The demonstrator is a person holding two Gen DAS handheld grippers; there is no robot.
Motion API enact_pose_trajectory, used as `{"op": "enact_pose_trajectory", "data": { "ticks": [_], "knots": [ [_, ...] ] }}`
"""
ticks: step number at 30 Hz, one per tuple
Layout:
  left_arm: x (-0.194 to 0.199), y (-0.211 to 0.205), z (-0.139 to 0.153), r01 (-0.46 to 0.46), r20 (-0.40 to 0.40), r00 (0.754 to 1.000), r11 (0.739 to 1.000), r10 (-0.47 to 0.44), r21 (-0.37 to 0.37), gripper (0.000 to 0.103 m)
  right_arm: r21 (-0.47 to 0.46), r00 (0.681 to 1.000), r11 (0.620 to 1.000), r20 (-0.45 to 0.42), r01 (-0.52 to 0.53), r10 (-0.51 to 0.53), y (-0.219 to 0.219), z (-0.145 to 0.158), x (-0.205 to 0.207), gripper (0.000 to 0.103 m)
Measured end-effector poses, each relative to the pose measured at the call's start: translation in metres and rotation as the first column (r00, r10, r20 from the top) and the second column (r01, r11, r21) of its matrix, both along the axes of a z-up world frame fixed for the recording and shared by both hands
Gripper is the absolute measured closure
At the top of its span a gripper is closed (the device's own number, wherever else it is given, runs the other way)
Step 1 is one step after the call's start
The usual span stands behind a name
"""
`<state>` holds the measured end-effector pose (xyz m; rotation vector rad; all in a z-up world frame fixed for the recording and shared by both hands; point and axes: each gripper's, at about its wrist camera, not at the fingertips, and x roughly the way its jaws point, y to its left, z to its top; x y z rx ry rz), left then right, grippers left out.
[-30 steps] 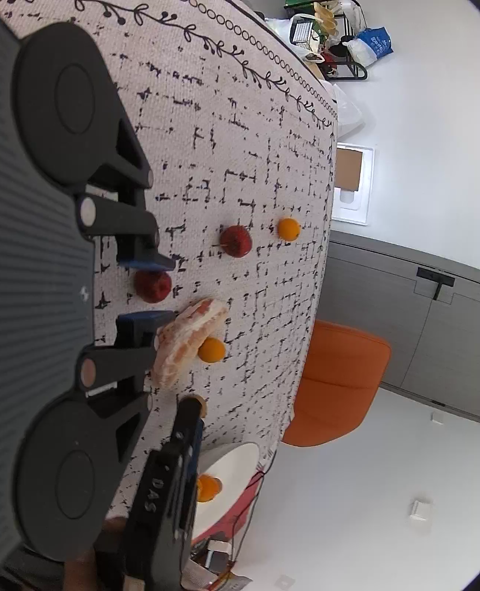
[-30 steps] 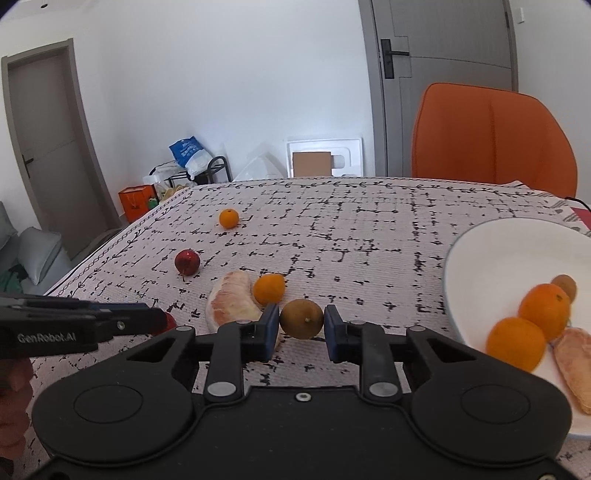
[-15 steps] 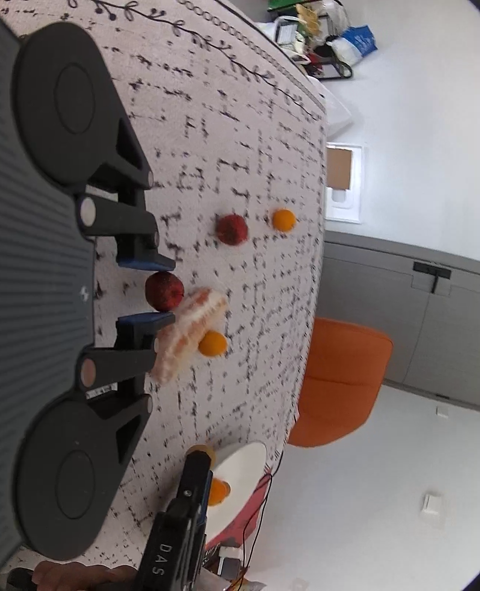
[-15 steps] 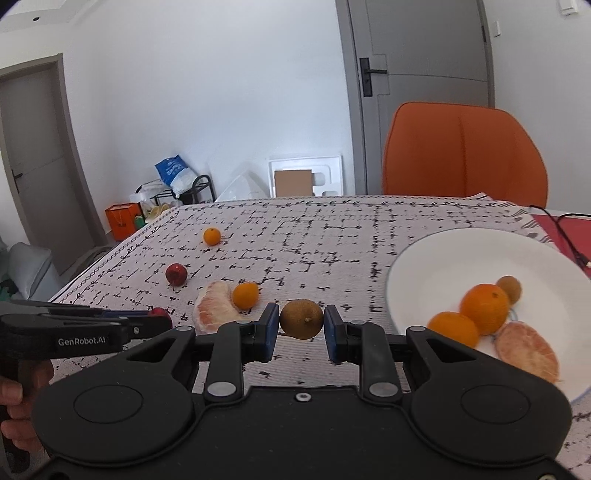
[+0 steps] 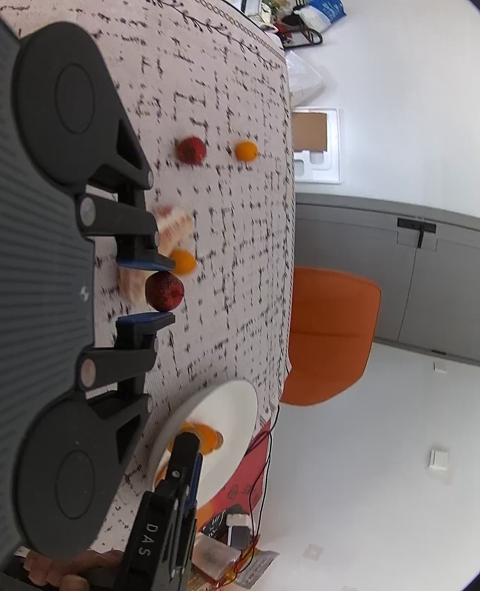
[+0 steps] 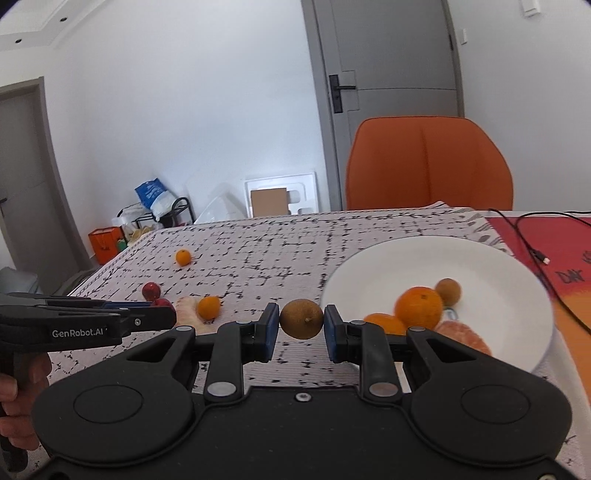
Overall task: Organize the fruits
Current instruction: 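Carry the red fruit and kiwi onto the white plate and open both grippers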
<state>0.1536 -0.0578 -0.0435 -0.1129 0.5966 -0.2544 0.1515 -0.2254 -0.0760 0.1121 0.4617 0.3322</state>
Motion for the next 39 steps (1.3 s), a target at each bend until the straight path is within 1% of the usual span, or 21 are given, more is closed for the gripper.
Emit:
{"op": "enact_pose_trajectory", "data": {
  "ticks": [16, 26, 32, 39],
  "knots": [
    [0.007, -0.049, 0.01, 0.09, 0.023, 0.996, 0.996, -0.09, 0.023, 0.082, 0.031, 0.996, 0.996, 0.012, 0.085, -0.085, -0.043, -0.002, -0.01, 0.079],
    [0.014, -0.079, 0.016, 0.145, 0.043, 0.988, 0.988, -0.147, 0.044, 0.082, 0.05, 0.989, 0.988, 0.01, 0.145, -0.146, -0.071, -0.006, -0.014, 0.079],
    [0.02, -0.096, 0.016, 0.177, 0.044, 0.983, 0.983, -0.179, 0.056, 0.082, 0.057, 0.983, 0.981, 0.003, 0.183, -0.184, -0.086, -0.011, -0.013, 0.078],
    [0.029, -0.107, 0.013, 0.194, 0.038, 0.98, 0.979, -0.196, 0.064, 0.082, 0.063, 0.976, 0.974, -0.007, 0.218, -0.218, -0.098, -0.015, -0.01, 0.078]
  ]
}}
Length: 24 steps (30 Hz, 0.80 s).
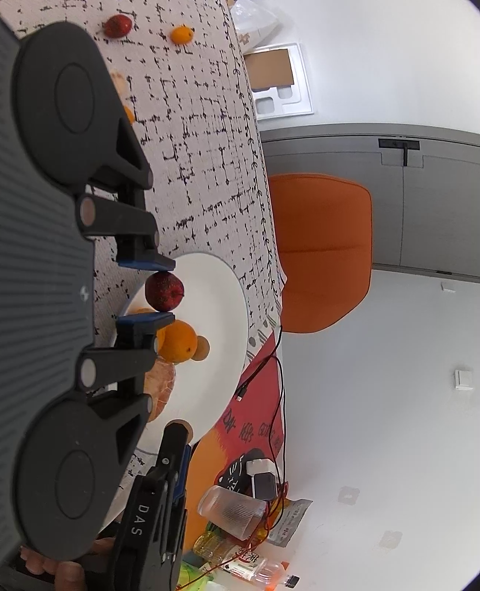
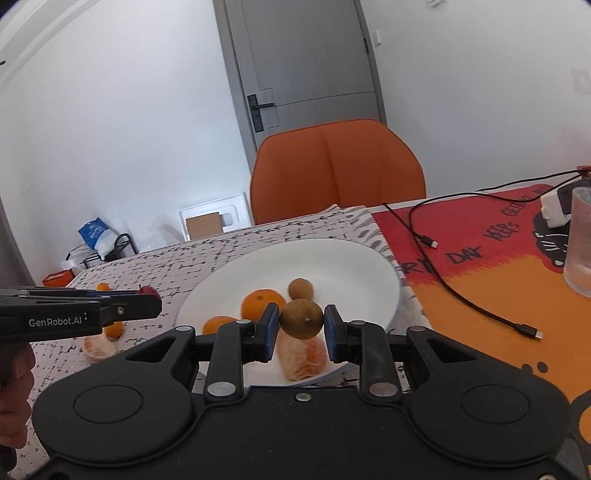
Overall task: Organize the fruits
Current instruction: 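Carry the red fruit and kiwi onto the white plate and open both grippers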
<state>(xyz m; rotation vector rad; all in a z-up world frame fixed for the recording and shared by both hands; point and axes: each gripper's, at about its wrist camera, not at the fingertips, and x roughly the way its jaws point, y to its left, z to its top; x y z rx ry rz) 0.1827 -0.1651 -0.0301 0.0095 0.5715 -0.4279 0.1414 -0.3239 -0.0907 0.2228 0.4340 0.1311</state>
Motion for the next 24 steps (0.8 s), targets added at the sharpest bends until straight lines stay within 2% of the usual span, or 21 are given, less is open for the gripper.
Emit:
{"op": "enact_pose_trajectory", "data": {
  "ticks": [4, 7, 14, 19, 22, 24],
  "knots": [
    [0.008, -0.004, -0.003, -0.004, -0.009, 1.0, 1.0, 0.004, -0.002, 0.081, 0.006, 0.999, 0.999, -0.009, 0.032, -0.032, -0.006, -0.003, 0.003, 0.077],
    [0.012, -0.006, -0.005, -0.004, -0.017, 1.0, 1.0, 0.004, -0.001, 0.081, 0.01, 0.999, 0.999, -0.005, 0.051, -0.051, -0.01, -0.005, 0.002, 0.072],
    [0.019, -0.013, -0.003, 0.009, -0.008, 1.0, 1.0, -0.009, 0.007, 0.081, 0.015, 0.999, 0.999, -0.011, 0.047, -0.047, -0.011, -0.004, -0.001, 0.072],
    [0.022, -0.016, 0.002, 0.002, 0.02, 1.0, 1.0, -0.002, 0.011, 0.081, 0.007, 0.999, 0.999, -0.015, 0.041, -0.041, -0.009, -0.005, -0.001, 0.067],
    [0.023, -0.013, 0.004, 0.004, 0.007, 1.0, 1.0, -0.005, 0.01, 0.081, 0.004, 0.999, 0.999, -0.024, 0.037, -0.037, -0.007, -0.005, -0.001, 0.058],
    [0.022, -0.009, 0.003, -0.004, 0.002, 1.0, 1.0, 0.004, 0.017, 0.077, 0.001, 0.999, 0.999, -0.023, 0.036, -0.036, -0.005, -0.005, -0.001, 0.05]
  ]
}}
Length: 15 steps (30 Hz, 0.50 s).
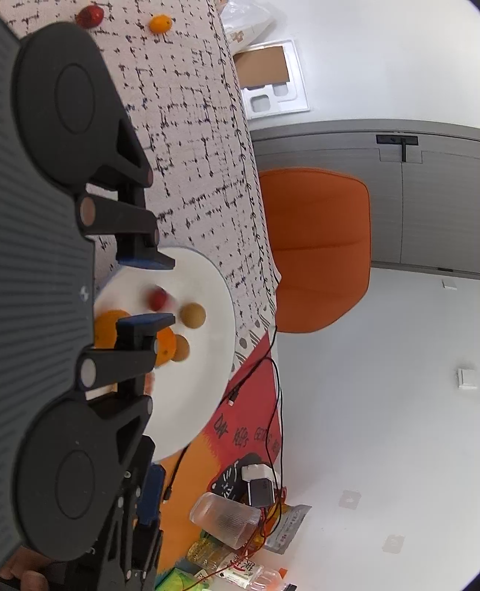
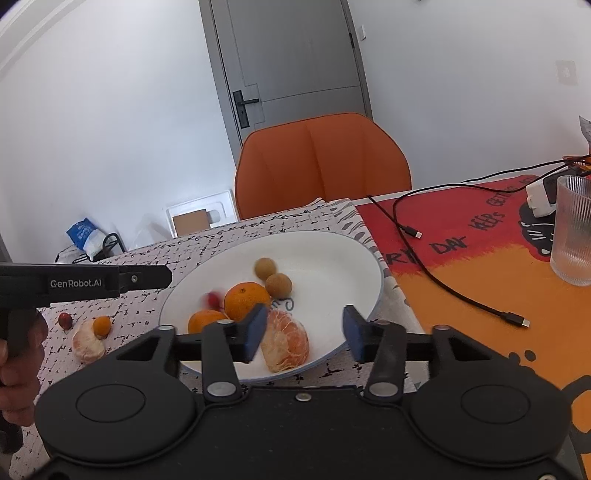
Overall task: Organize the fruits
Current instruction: 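Carry the red fruit and kiwi onto the white plate and open both grippers, then withdraw both grippers from the plate toward the remaining fruits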
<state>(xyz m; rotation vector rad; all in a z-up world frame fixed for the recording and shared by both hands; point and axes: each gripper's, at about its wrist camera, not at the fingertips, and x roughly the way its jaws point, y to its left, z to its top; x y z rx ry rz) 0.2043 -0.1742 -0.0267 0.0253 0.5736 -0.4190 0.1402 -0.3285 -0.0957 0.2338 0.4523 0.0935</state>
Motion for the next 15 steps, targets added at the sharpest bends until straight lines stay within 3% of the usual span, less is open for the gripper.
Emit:
{"op": "enact_pose_trajectory", "data": {
  "ticks": [6, 10, 15],
  "knots": [
    [-0.007, 0.019, -0.003, -0.04, -0.007, 0.999, 0.999, 0.041, 0.004, 0.057, -0.011, 1.0, 1.0, 0.008, -0.012, 0.013, 0.01, 0.002, 0.0, 0.038],
    [-0.012, 0.033, -0.001, -0.071, -0.007, 0.997, 0.997, 0.071, 0.011, 0.051, -0.01, 1.0, 1.0, 0.014, -0.007, 0.008, 0.015, 0.004, -0.001, 0.029],
    [-0.017, 0.05, 0.005, -0.115, 0.01, 0.993, 0.993, 0.115, 0.013, 0.027, -0.003, 0.999, 1.0, 0.027, -0.02, 0.02, 0.024, 0.008, -0.002, 0.012]
  ]
}}
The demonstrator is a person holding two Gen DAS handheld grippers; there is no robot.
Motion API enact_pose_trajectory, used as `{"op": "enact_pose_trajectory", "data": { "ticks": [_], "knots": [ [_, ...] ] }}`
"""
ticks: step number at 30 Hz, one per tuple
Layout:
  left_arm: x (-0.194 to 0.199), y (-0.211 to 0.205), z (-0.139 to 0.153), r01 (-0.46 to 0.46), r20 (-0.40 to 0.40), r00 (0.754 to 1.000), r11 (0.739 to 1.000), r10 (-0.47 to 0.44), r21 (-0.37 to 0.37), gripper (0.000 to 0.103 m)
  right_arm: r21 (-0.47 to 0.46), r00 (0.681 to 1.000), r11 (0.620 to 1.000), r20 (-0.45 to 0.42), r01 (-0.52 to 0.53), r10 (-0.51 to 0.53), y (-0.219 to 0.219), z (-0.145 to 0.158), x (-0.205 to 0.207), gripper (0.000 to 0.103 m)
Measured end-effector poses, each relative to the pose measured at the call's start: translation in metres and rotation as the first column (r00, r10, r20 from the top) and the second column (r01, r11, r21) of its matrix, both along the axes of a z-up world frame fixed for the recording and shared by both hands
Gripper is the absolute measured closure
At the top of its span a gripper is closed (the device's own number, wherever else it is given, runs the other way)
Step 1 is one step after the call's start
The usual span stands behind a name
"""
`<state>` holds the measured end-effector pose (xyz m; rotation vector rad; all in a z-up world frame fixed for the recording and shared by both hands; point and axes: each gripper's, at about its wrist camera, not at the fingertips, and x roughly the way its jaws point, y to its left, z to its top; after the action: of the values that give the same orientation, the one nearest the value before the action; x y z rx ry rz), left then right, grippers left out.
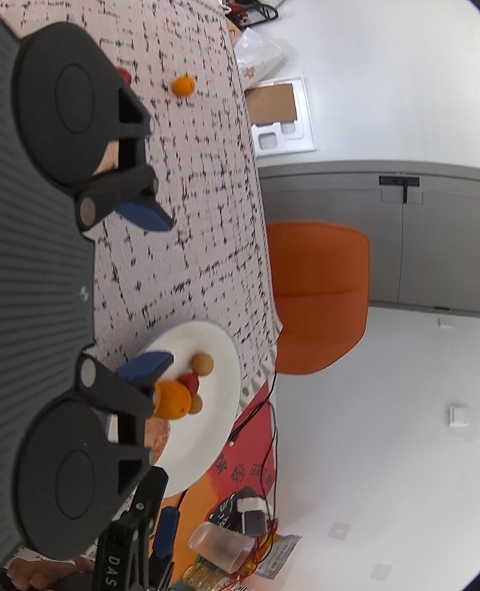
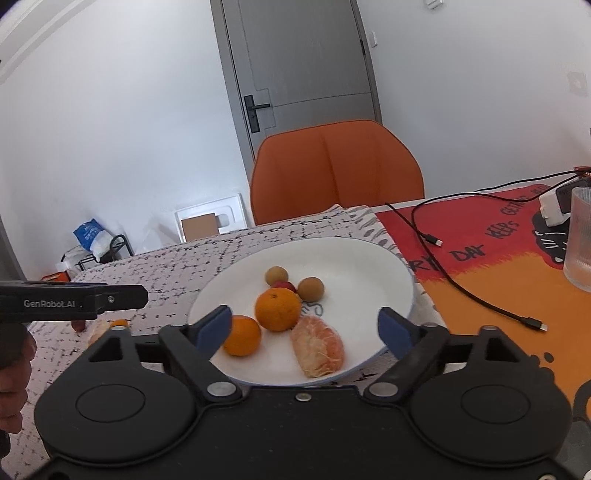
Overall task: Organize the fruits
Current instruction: 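Withdraw both grippers from the plate toward the remaining fruits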
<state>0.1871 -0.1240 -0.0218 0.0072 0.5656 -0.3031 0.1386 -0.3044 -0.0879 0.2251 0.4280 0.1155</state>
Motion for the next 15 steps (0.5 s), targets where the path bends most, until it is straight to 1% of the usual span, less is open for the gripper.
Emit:
{"op": "enact_pose_trajectory", "data": {
  "ticks": [1, 3, 4, 7, 13, 15],
  "knots": [
    [-0.002, 0.003, 0.001, -0.007, 0.008, 1.0, 1.0, 0.007, 0.003, 0.026, 0.004, 1.0, 1.0, 0.002, -0.005, 0.005, 0.002, 0.0, 0.001, 0.01],
    [-0.005, 0.009, 0.003, -0.02, 0.022, 1.0, 1.0, 0.019, 0.014, 0.02, 0.011, 1.0, 1.0, 0.007, -0.017, 0.017, 0.006, 0.002, 0.001, 0.001],
    [-0.005, 0.011, 0.004, -0.025, 0.026, 0.999, 1.0, 0.024, 0.017, 0.02, 0.013, 1.0, 1.0, 0.009, -0.024, 0.023, 0.008, 0.002, 0.002, 0.0],
    [-0.01, 0.022, 0.006, -0.048, 0.037, 0.998, 0.999, 0.047, 0.016, 0.019, 0.008, 0.999, 0.999, 0.006, -0.047, 0.047, 0.017, 0.004, 0.004, 0.0],
    [-0.018, 0.046, 0.005, -0.087, 0.027, 0.996, 0.996, 0.087, 0.012, 0.018, -0.001, 0.996, 0.996, 0.006, -0.089, 0.089, 0.036, 0.005, 0.007, 0.0],
    [-0.02, 0.054, 0.005, -0.102, 0.026, 0.994, 0.995, 0.102, 0.014, 0.016, -0.004, 0.994, 0.994, 0.006, -0.107, 0.107, 0.043, 0.006, 0.008, 0.0]
  ]
}}
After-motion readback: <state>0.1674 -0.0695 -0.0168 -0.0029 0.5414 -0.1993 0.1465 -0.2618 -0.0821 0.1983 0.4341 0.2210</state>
